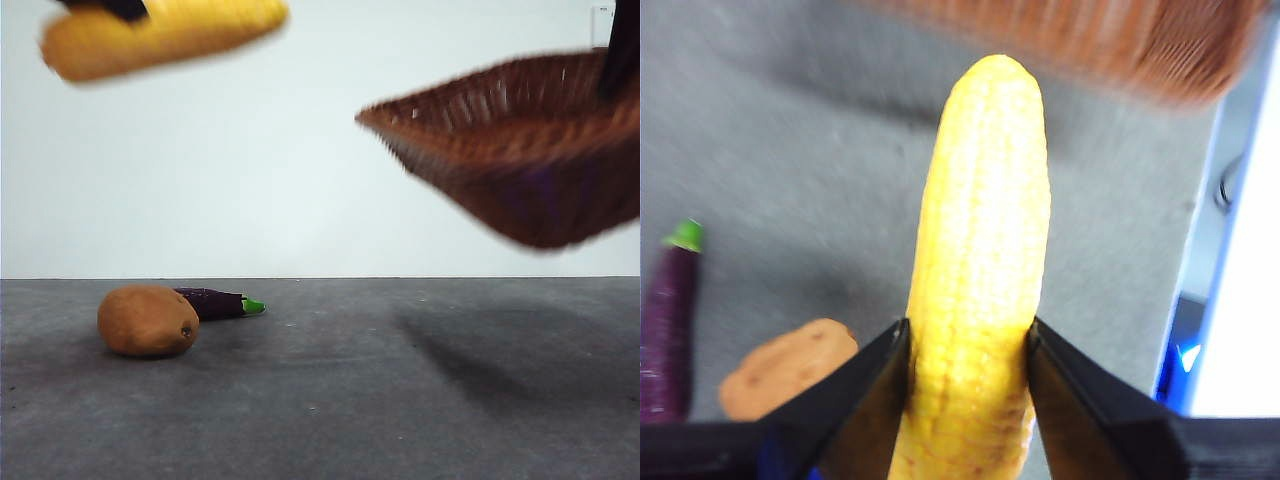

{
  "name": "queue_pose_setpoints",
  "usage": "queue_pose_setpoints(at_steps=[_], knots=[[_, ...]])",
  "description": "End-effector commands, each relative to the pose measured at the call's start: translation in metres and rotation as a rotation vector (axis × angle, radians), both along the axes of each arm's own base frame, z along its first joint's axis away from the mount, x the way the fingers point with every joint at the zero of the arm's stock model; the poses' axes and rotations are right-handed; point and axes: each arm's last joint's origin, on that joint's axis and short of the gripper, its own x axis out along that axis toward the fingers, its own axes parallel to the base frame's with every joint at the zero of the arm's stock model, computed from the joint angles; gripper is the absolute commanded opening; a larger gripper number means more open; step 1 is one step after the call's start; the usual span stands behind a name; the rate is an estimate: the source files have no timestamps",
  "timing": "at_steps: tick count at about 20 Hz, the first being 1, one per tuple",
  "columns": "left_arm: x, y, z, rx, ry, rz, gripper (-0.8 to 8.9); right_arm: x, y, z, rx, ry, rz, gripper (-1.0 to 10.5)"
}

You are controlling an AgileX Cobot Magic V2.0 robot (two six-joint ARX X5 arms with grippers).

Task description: Help me put the vegetables on the table into the basket

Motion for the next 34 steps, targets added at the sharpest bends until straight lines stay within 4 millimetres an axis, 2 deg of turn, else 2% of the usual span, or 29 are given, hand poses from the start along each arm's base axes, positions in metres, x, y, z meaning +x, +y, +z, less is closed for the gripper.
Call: queue_pose_setpoints(at_steps=[1, 4, 6, 8, 11, 14, 18, 24, 27, 28, 29, 30, 31, 34], knots=[[-0.014, 0.008, 0.009, -0.055, -0.017, 0.028, -0.06, 0.003, 0.003, -0.029, 0.119, 0.046, -0.019, -0.2], [-0.019, 0.007, 0.011, -0.101, 0.002, -0.007, -0.06, 0.001, 0.006, -0.057, 0.15, 0.088, -0.03, -0.2], [-0.013, -0.002, 0.009, -0.103, 0.009, -0.029, -0.06, -0.001, 0.01, -0.069, 0.159, 0.114, -0.026, -0.2], [-0.003, -0.024, 0.003, -0.123, 0.039, -0.066, -0.06, -0.002, 0.017, -0.075, 0.17, 0.118, -0.012, -0.2], [0.008, -0.064, -0.013, -0.128, 0.075, -0.146, -0.06, -0.001, 0.032, -0.074, 0.212, 0.092, -0.003, -0.2], [0.018, -0.102, -0.038, -0.096, 0.13, -0.192, -0.06, 0.001, 0.044, -0.074, 0.236, 0.081, 0.019, -0.2], [0.027, -0.137, -0.067, -0.082, 0.186, -0.204, -0.06, 0.004, 0.051, -0.082, 0.214, 0.116, 0.033, -0.2], [0.036, -0.152, -0.108, 0.095, 0.262, -0.116, -0.07, 0.012, 0.055, -0.089, 0.213, 0.114, 0.039, -0.2], [0.038, -0.157, -0.118, 0.109, 0.284, -0.122, 0.0, 0.011, 0.06, -0.089, 0.214, 0.108, 0.063, -0.2], [0.037, -0.158, -0.12, 0.112, 0.295, -0.131, 0.17, 0.01, 0.063, -0.089, 0.212, 0.107, 0.077, -0.2], [0.036, -0.159, -0.121, 0.113, 0.305, -0.124, 1.41, 0.009, 0.065, -0.089, 0.208, 0.104, 0.086, -0.2], [0.035, -0.16, -0.121, 0.113, 0.309, -0.125, 3.44, 0.009, 0.066, -0.089, 0.204, 0.101, 0.088, -0.2], [0.033, -0.161, -0.121, 0.113, 0.308, -0.131, 4.87, 0.009, 0.067, -0.089, 0.202, 0.098, 0.091, -0.2], [0.033, -0.161, -0.12, 0.104, 0.332, -0.1, 4.9, 0.009, 0.067, -0.089, 0.2, 0.103, 0.091, -0.2]])
